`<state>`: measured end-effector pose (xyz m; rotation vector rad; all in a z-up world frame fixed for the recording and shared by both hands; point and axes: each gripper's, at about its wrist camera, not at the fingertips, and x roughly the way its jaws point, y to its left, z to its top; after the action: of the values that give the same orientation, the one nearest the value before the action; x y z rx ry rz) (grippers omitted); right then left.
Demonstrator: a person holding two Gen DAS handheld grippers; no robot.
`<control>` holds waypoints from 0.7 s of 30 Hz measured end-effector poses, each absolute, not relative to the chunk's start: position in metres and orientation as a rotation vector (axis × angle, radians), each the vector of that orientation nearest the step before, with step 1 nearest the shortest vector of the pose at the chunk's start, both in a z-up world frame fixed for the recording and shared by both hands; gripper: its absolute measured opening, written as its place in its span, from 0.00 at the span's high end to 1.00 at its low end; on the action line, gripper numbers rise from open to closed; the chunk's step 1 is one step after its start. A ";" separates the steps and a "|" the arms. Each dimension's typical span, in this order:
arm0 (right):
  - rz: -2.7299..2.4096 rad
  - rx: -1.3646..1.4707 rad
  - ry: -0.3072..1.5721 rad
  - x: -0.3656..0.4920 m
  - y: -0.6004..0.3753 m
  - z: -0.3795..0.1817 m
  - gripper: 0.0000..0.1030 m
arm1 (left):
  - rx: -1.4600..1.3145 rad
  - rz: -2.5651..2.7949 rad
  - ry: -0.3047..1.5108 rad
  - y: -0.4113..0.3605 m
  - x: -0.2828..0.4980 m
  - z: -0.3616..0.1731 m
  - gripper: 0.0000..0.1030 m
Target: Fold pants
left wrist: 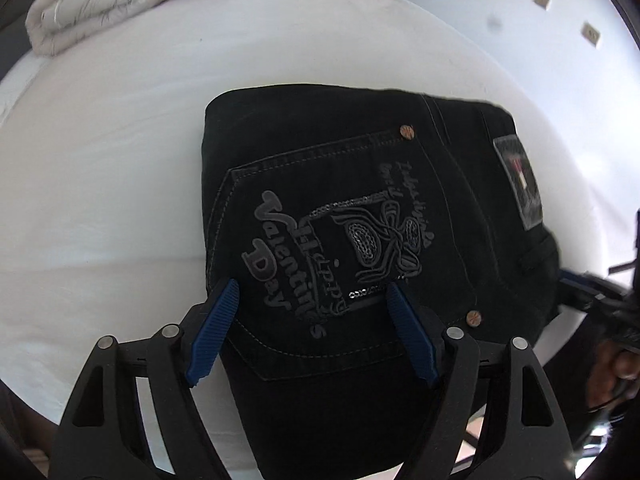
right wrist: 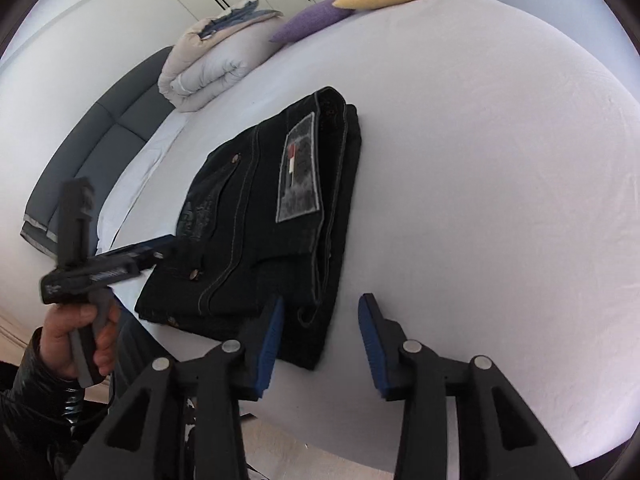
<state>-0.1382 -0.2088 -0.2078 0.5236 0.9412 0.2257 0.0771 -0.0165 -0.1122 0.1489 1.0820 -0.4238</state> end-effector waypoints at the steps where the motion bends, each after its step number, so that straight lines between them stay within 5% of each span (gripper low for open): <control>1: 0.221 0.518 0.941 -0.139 -0.209 -0.206 0.60 | 0.166 -0.419 1.076 -0.019 0.075 -0.112 0.24; 13: 0.188 0.442 0.869 -0.110 -0.201 -0.152 0.59 | 0.168 -0.415 1.079 -0.014 0.079 -0.108 0.23; 21: 0.224 0.352 0.947 -0.097 -0.164 -0.181 0.58 | 0.173 -0.413 1.067 -0.017 0.072 -0.111 0.23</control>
<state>-0.0972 -0.1642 -0.1807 0.3524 0.9473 0.2239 0.0719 -0.0174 -0.1108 0.1734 1.0666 -0.4126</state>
